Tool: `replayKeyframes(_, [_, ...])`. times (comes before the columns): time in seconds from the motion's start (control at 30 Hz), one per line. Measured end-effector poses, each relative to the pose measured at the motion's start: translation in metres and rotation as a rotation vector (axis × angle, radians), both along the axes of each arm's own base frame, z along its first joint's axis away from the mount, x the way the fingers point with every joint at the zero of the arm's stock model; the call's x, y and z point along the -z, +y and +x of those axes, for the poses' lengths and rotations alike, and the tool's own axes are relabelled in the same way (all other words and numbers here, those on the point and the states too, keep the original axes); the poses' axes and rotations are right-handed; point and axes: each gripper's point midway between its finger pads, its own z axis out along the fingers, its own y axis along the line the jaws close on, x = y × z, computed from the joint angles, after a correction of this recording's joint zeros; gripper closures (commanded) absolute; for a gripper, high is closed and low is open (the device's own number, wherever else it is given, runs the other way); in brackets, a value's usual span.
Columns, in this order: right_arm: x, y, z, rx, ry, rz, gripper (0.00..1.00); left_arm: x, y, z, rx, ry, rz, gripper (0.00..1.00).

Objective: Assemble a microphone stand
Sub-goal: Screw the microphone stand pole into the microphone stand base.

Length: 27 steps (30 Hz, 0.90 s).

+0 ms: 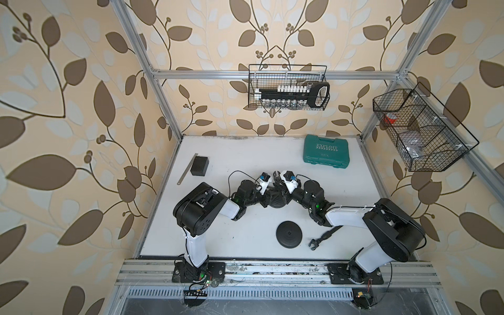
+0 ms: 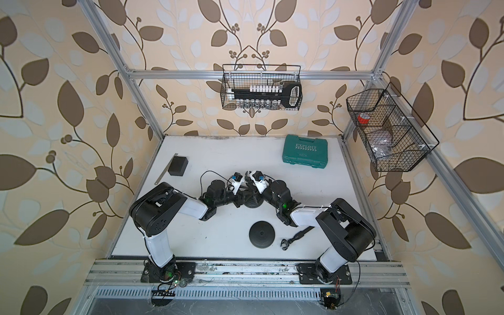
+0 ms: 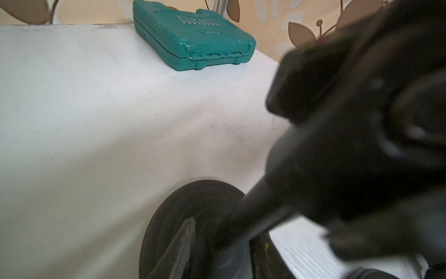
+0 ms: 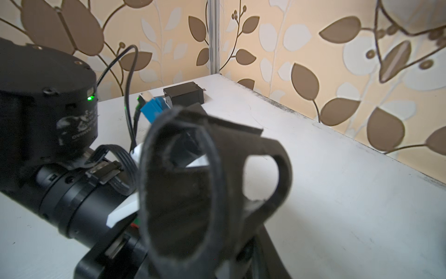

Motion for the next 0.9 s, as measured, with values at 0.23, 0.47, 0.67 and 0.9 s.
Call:
replayKeyframes(0.23, [-0.0001,0.0065,-0.0029,-0.011,0.007,0.027,1.0,-0.0066,0.0034,-0.0025,-0.009,-0.016,-0.002,0.69])
replayKeyframes(0.47, [0.0002,0.0077,-0.0058,-0.021,0.01,0.06,1.0,-0.008,0.0066,-0.0052,-0.018,-0.022,0.004,0.72])
replayKeyframes(0.67, [0.0005,0.0072,-0.0051,-0.02,0.016,0.069,1.0,-0.0082,0.0043,-0.0078,0.002,-0.047,0.018,0.8])
replayKeyframes(0.9, [0.0015,0.0029,-0.0016,-0.042,0.04,0.098,0.97,-0.0084,0.0023,-0.0093,0.014,-0.069,0.032,0.86])
